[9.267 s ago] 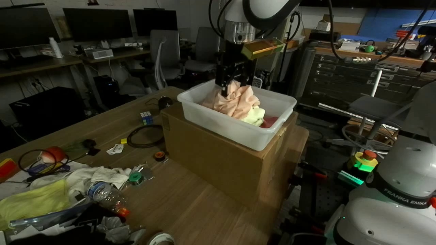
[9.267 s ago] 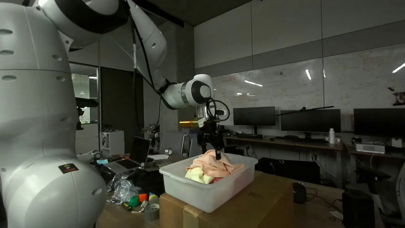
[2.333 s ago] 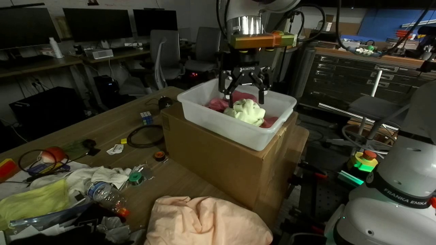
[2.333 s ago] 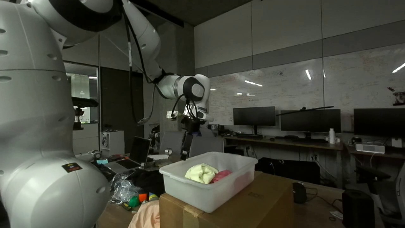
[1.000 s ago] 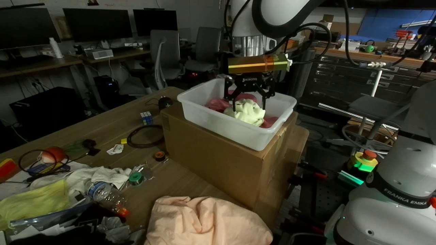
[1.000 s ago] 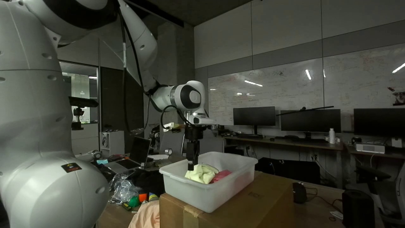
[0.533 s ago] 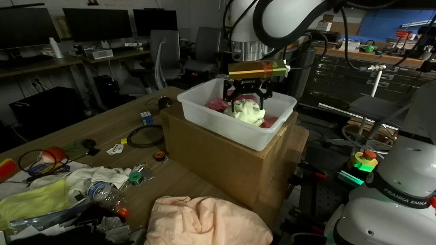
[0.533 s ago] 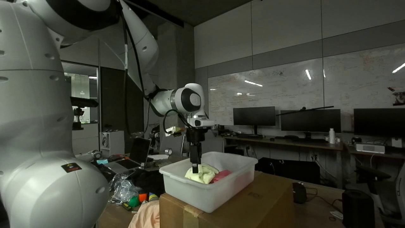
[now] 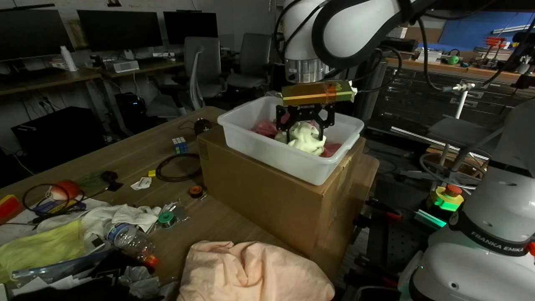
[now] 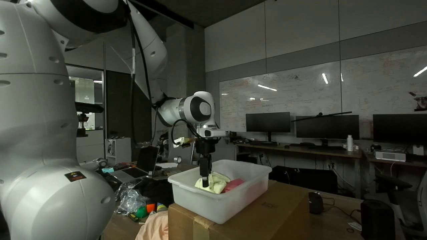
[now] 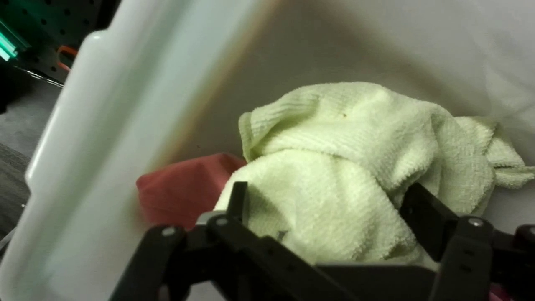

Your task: Remove all the clothes from the box and put them on the table

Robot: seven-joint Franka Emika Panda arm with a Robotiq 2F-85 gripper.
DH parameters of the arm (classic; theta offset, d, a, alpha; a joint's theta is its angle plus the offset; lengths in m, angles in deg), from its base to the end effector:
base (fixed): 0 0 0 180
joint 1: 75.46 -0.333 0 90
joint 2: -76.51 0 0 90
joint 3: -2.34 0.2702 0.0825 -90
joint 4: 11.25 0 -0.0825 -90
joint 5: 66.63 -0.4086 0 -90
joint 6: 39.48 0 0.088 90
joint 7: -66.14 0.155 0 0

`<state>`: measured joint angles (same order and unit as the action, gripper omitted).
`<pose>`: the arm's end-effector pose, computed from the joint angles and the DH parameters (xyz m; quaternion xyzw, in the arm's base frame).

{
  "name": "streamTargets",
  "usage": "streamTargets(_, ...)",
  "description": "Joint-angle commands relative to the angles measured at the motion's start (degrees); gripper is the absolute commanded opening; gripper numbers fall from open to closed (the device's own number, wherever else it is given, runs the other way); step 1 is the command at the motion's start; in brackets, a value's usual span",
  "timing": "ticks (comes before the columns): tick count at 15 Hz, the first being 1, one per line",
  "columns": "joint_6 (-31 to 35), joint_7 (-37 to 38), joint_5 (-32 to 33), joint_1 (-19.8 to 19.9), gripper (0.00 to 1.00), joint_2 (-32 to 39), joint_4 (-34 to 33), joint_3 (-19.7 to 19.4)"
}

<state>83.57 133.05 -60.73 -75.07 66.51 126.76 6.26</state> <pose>0.4813 0.0199 0.2650 0.8641 -0.4992 -0.0081 0.0642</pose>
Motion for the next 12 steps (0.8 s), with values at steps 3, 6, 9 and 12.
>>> streamTargets(3, 1.4, 1.4, 2.4, 0.4, 0.45, -0.5, 0.6, 0.6)
streamTargets(6, 1.5, 1.3, 2.3, 0.5, 0.23, -0.4, 0.4, 0.5)
streamTargets(9, 1.8, 1.2, 2.5, 0.6, 0.09, -0.7, 0.3, 0.5)
streamTargets(12, 2.7, 1.4, 2.5, 0.7, 0.07, -1.7, 0.5, 0.4)
